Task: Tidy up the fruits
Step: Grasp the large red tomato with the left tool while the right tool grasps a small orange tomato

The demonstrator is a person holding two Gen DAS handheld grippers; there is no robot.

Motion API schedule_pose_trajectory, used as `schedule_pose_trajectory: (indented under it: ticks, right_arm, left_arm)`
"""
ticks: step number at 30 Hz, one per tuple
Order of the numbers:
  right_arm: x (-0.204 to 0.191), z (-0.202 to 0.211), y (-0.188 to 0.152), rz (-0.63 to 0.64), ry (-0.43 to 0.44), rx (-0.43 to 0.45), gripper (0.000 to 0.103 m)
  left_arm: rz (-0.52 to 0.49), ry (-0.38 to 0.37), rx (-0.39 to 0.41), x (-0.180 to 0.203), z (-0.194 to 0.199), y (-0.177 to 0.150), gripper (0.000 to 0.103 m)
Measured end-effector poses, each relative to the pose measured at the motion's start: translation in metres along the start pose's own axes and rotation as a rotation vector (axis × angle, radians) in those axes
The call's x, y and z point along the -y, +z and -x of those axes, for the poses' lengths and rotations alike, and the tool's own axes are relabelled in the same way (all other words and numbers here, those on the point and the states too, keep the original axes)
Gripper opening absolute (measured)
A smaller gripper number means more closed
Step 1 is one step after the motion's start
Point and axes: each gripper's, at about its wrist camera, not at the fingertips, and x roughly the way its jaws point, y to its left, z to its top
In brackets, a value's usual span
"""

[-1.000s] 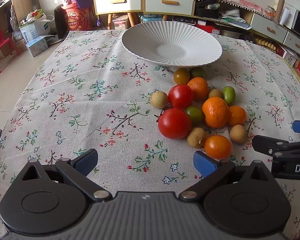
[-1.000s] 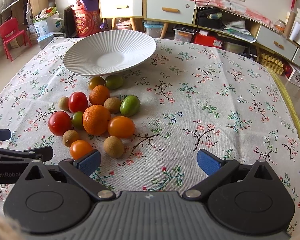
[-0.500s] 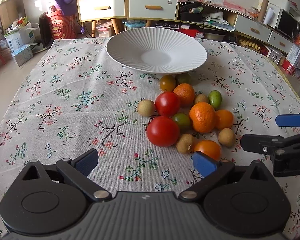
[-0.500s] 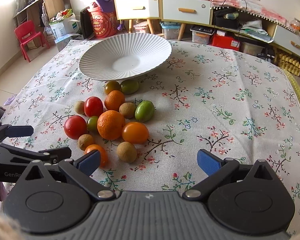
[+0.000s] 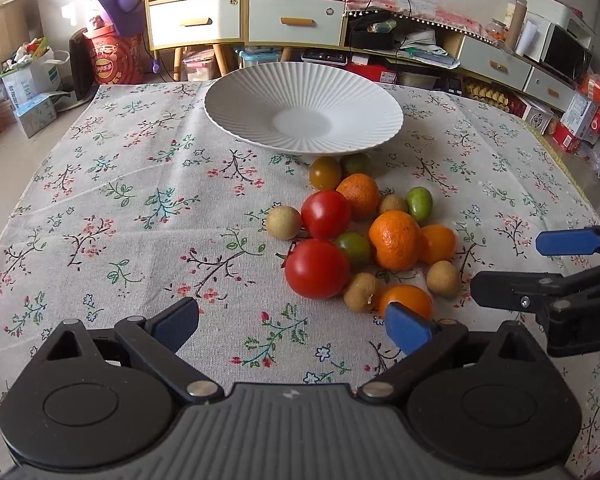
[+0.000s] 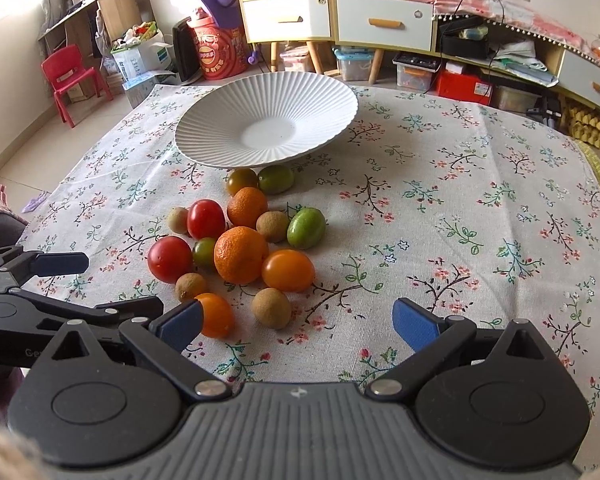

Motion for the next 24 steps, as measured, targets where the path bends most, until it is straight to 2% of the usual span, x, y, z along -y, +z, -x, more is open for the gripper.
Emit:
schedule_pose_trajectory:
  ticks: [5, 7, 11, 13, 19, 24]
  right_arm:
    - [0.002, -0.006, -0.004, -0.007, 0.036, -0.003, 0.088]
    - [0.003, -0.011, -0.006, -0.008, 0.042, -0.012, 0.074]
    - [0.002, -0.016, -0.010, 0.000, 0.049, -0.017, 0.061]
    - [0.001, -0.017, -0.010, 0.000, 0.055, -0.012, 0.052]
    - [0.005, -0.020, -0.006, -0.034, 0.078, 0.015, 0.046]
    - [0.011, -0.026, -0.001, -0.084, 0.101, 0.025, 0.046]
  left_arm:
    - [-0.015, -0.028, 0.018, -0.003, -0.004, -0.002, 0.082]
    - [-0.022, -0.047, 0.032, -0.004, -0.006, -0.003, 0.077]
    - [-0.009, -0.091, 0.059, -0.007, -0.009, -0.004, 0.069]
    - [0.014, -0.121, 0.063, -0.009, -0.011, -0.004, 0.060]
    - [0.034, -0.162, 0.086, -0.010, -0.013, -0.001, 0.041]
    - [0.051, -0.169, 0.091, -0.010, -0.015, 0.001, 0.037]
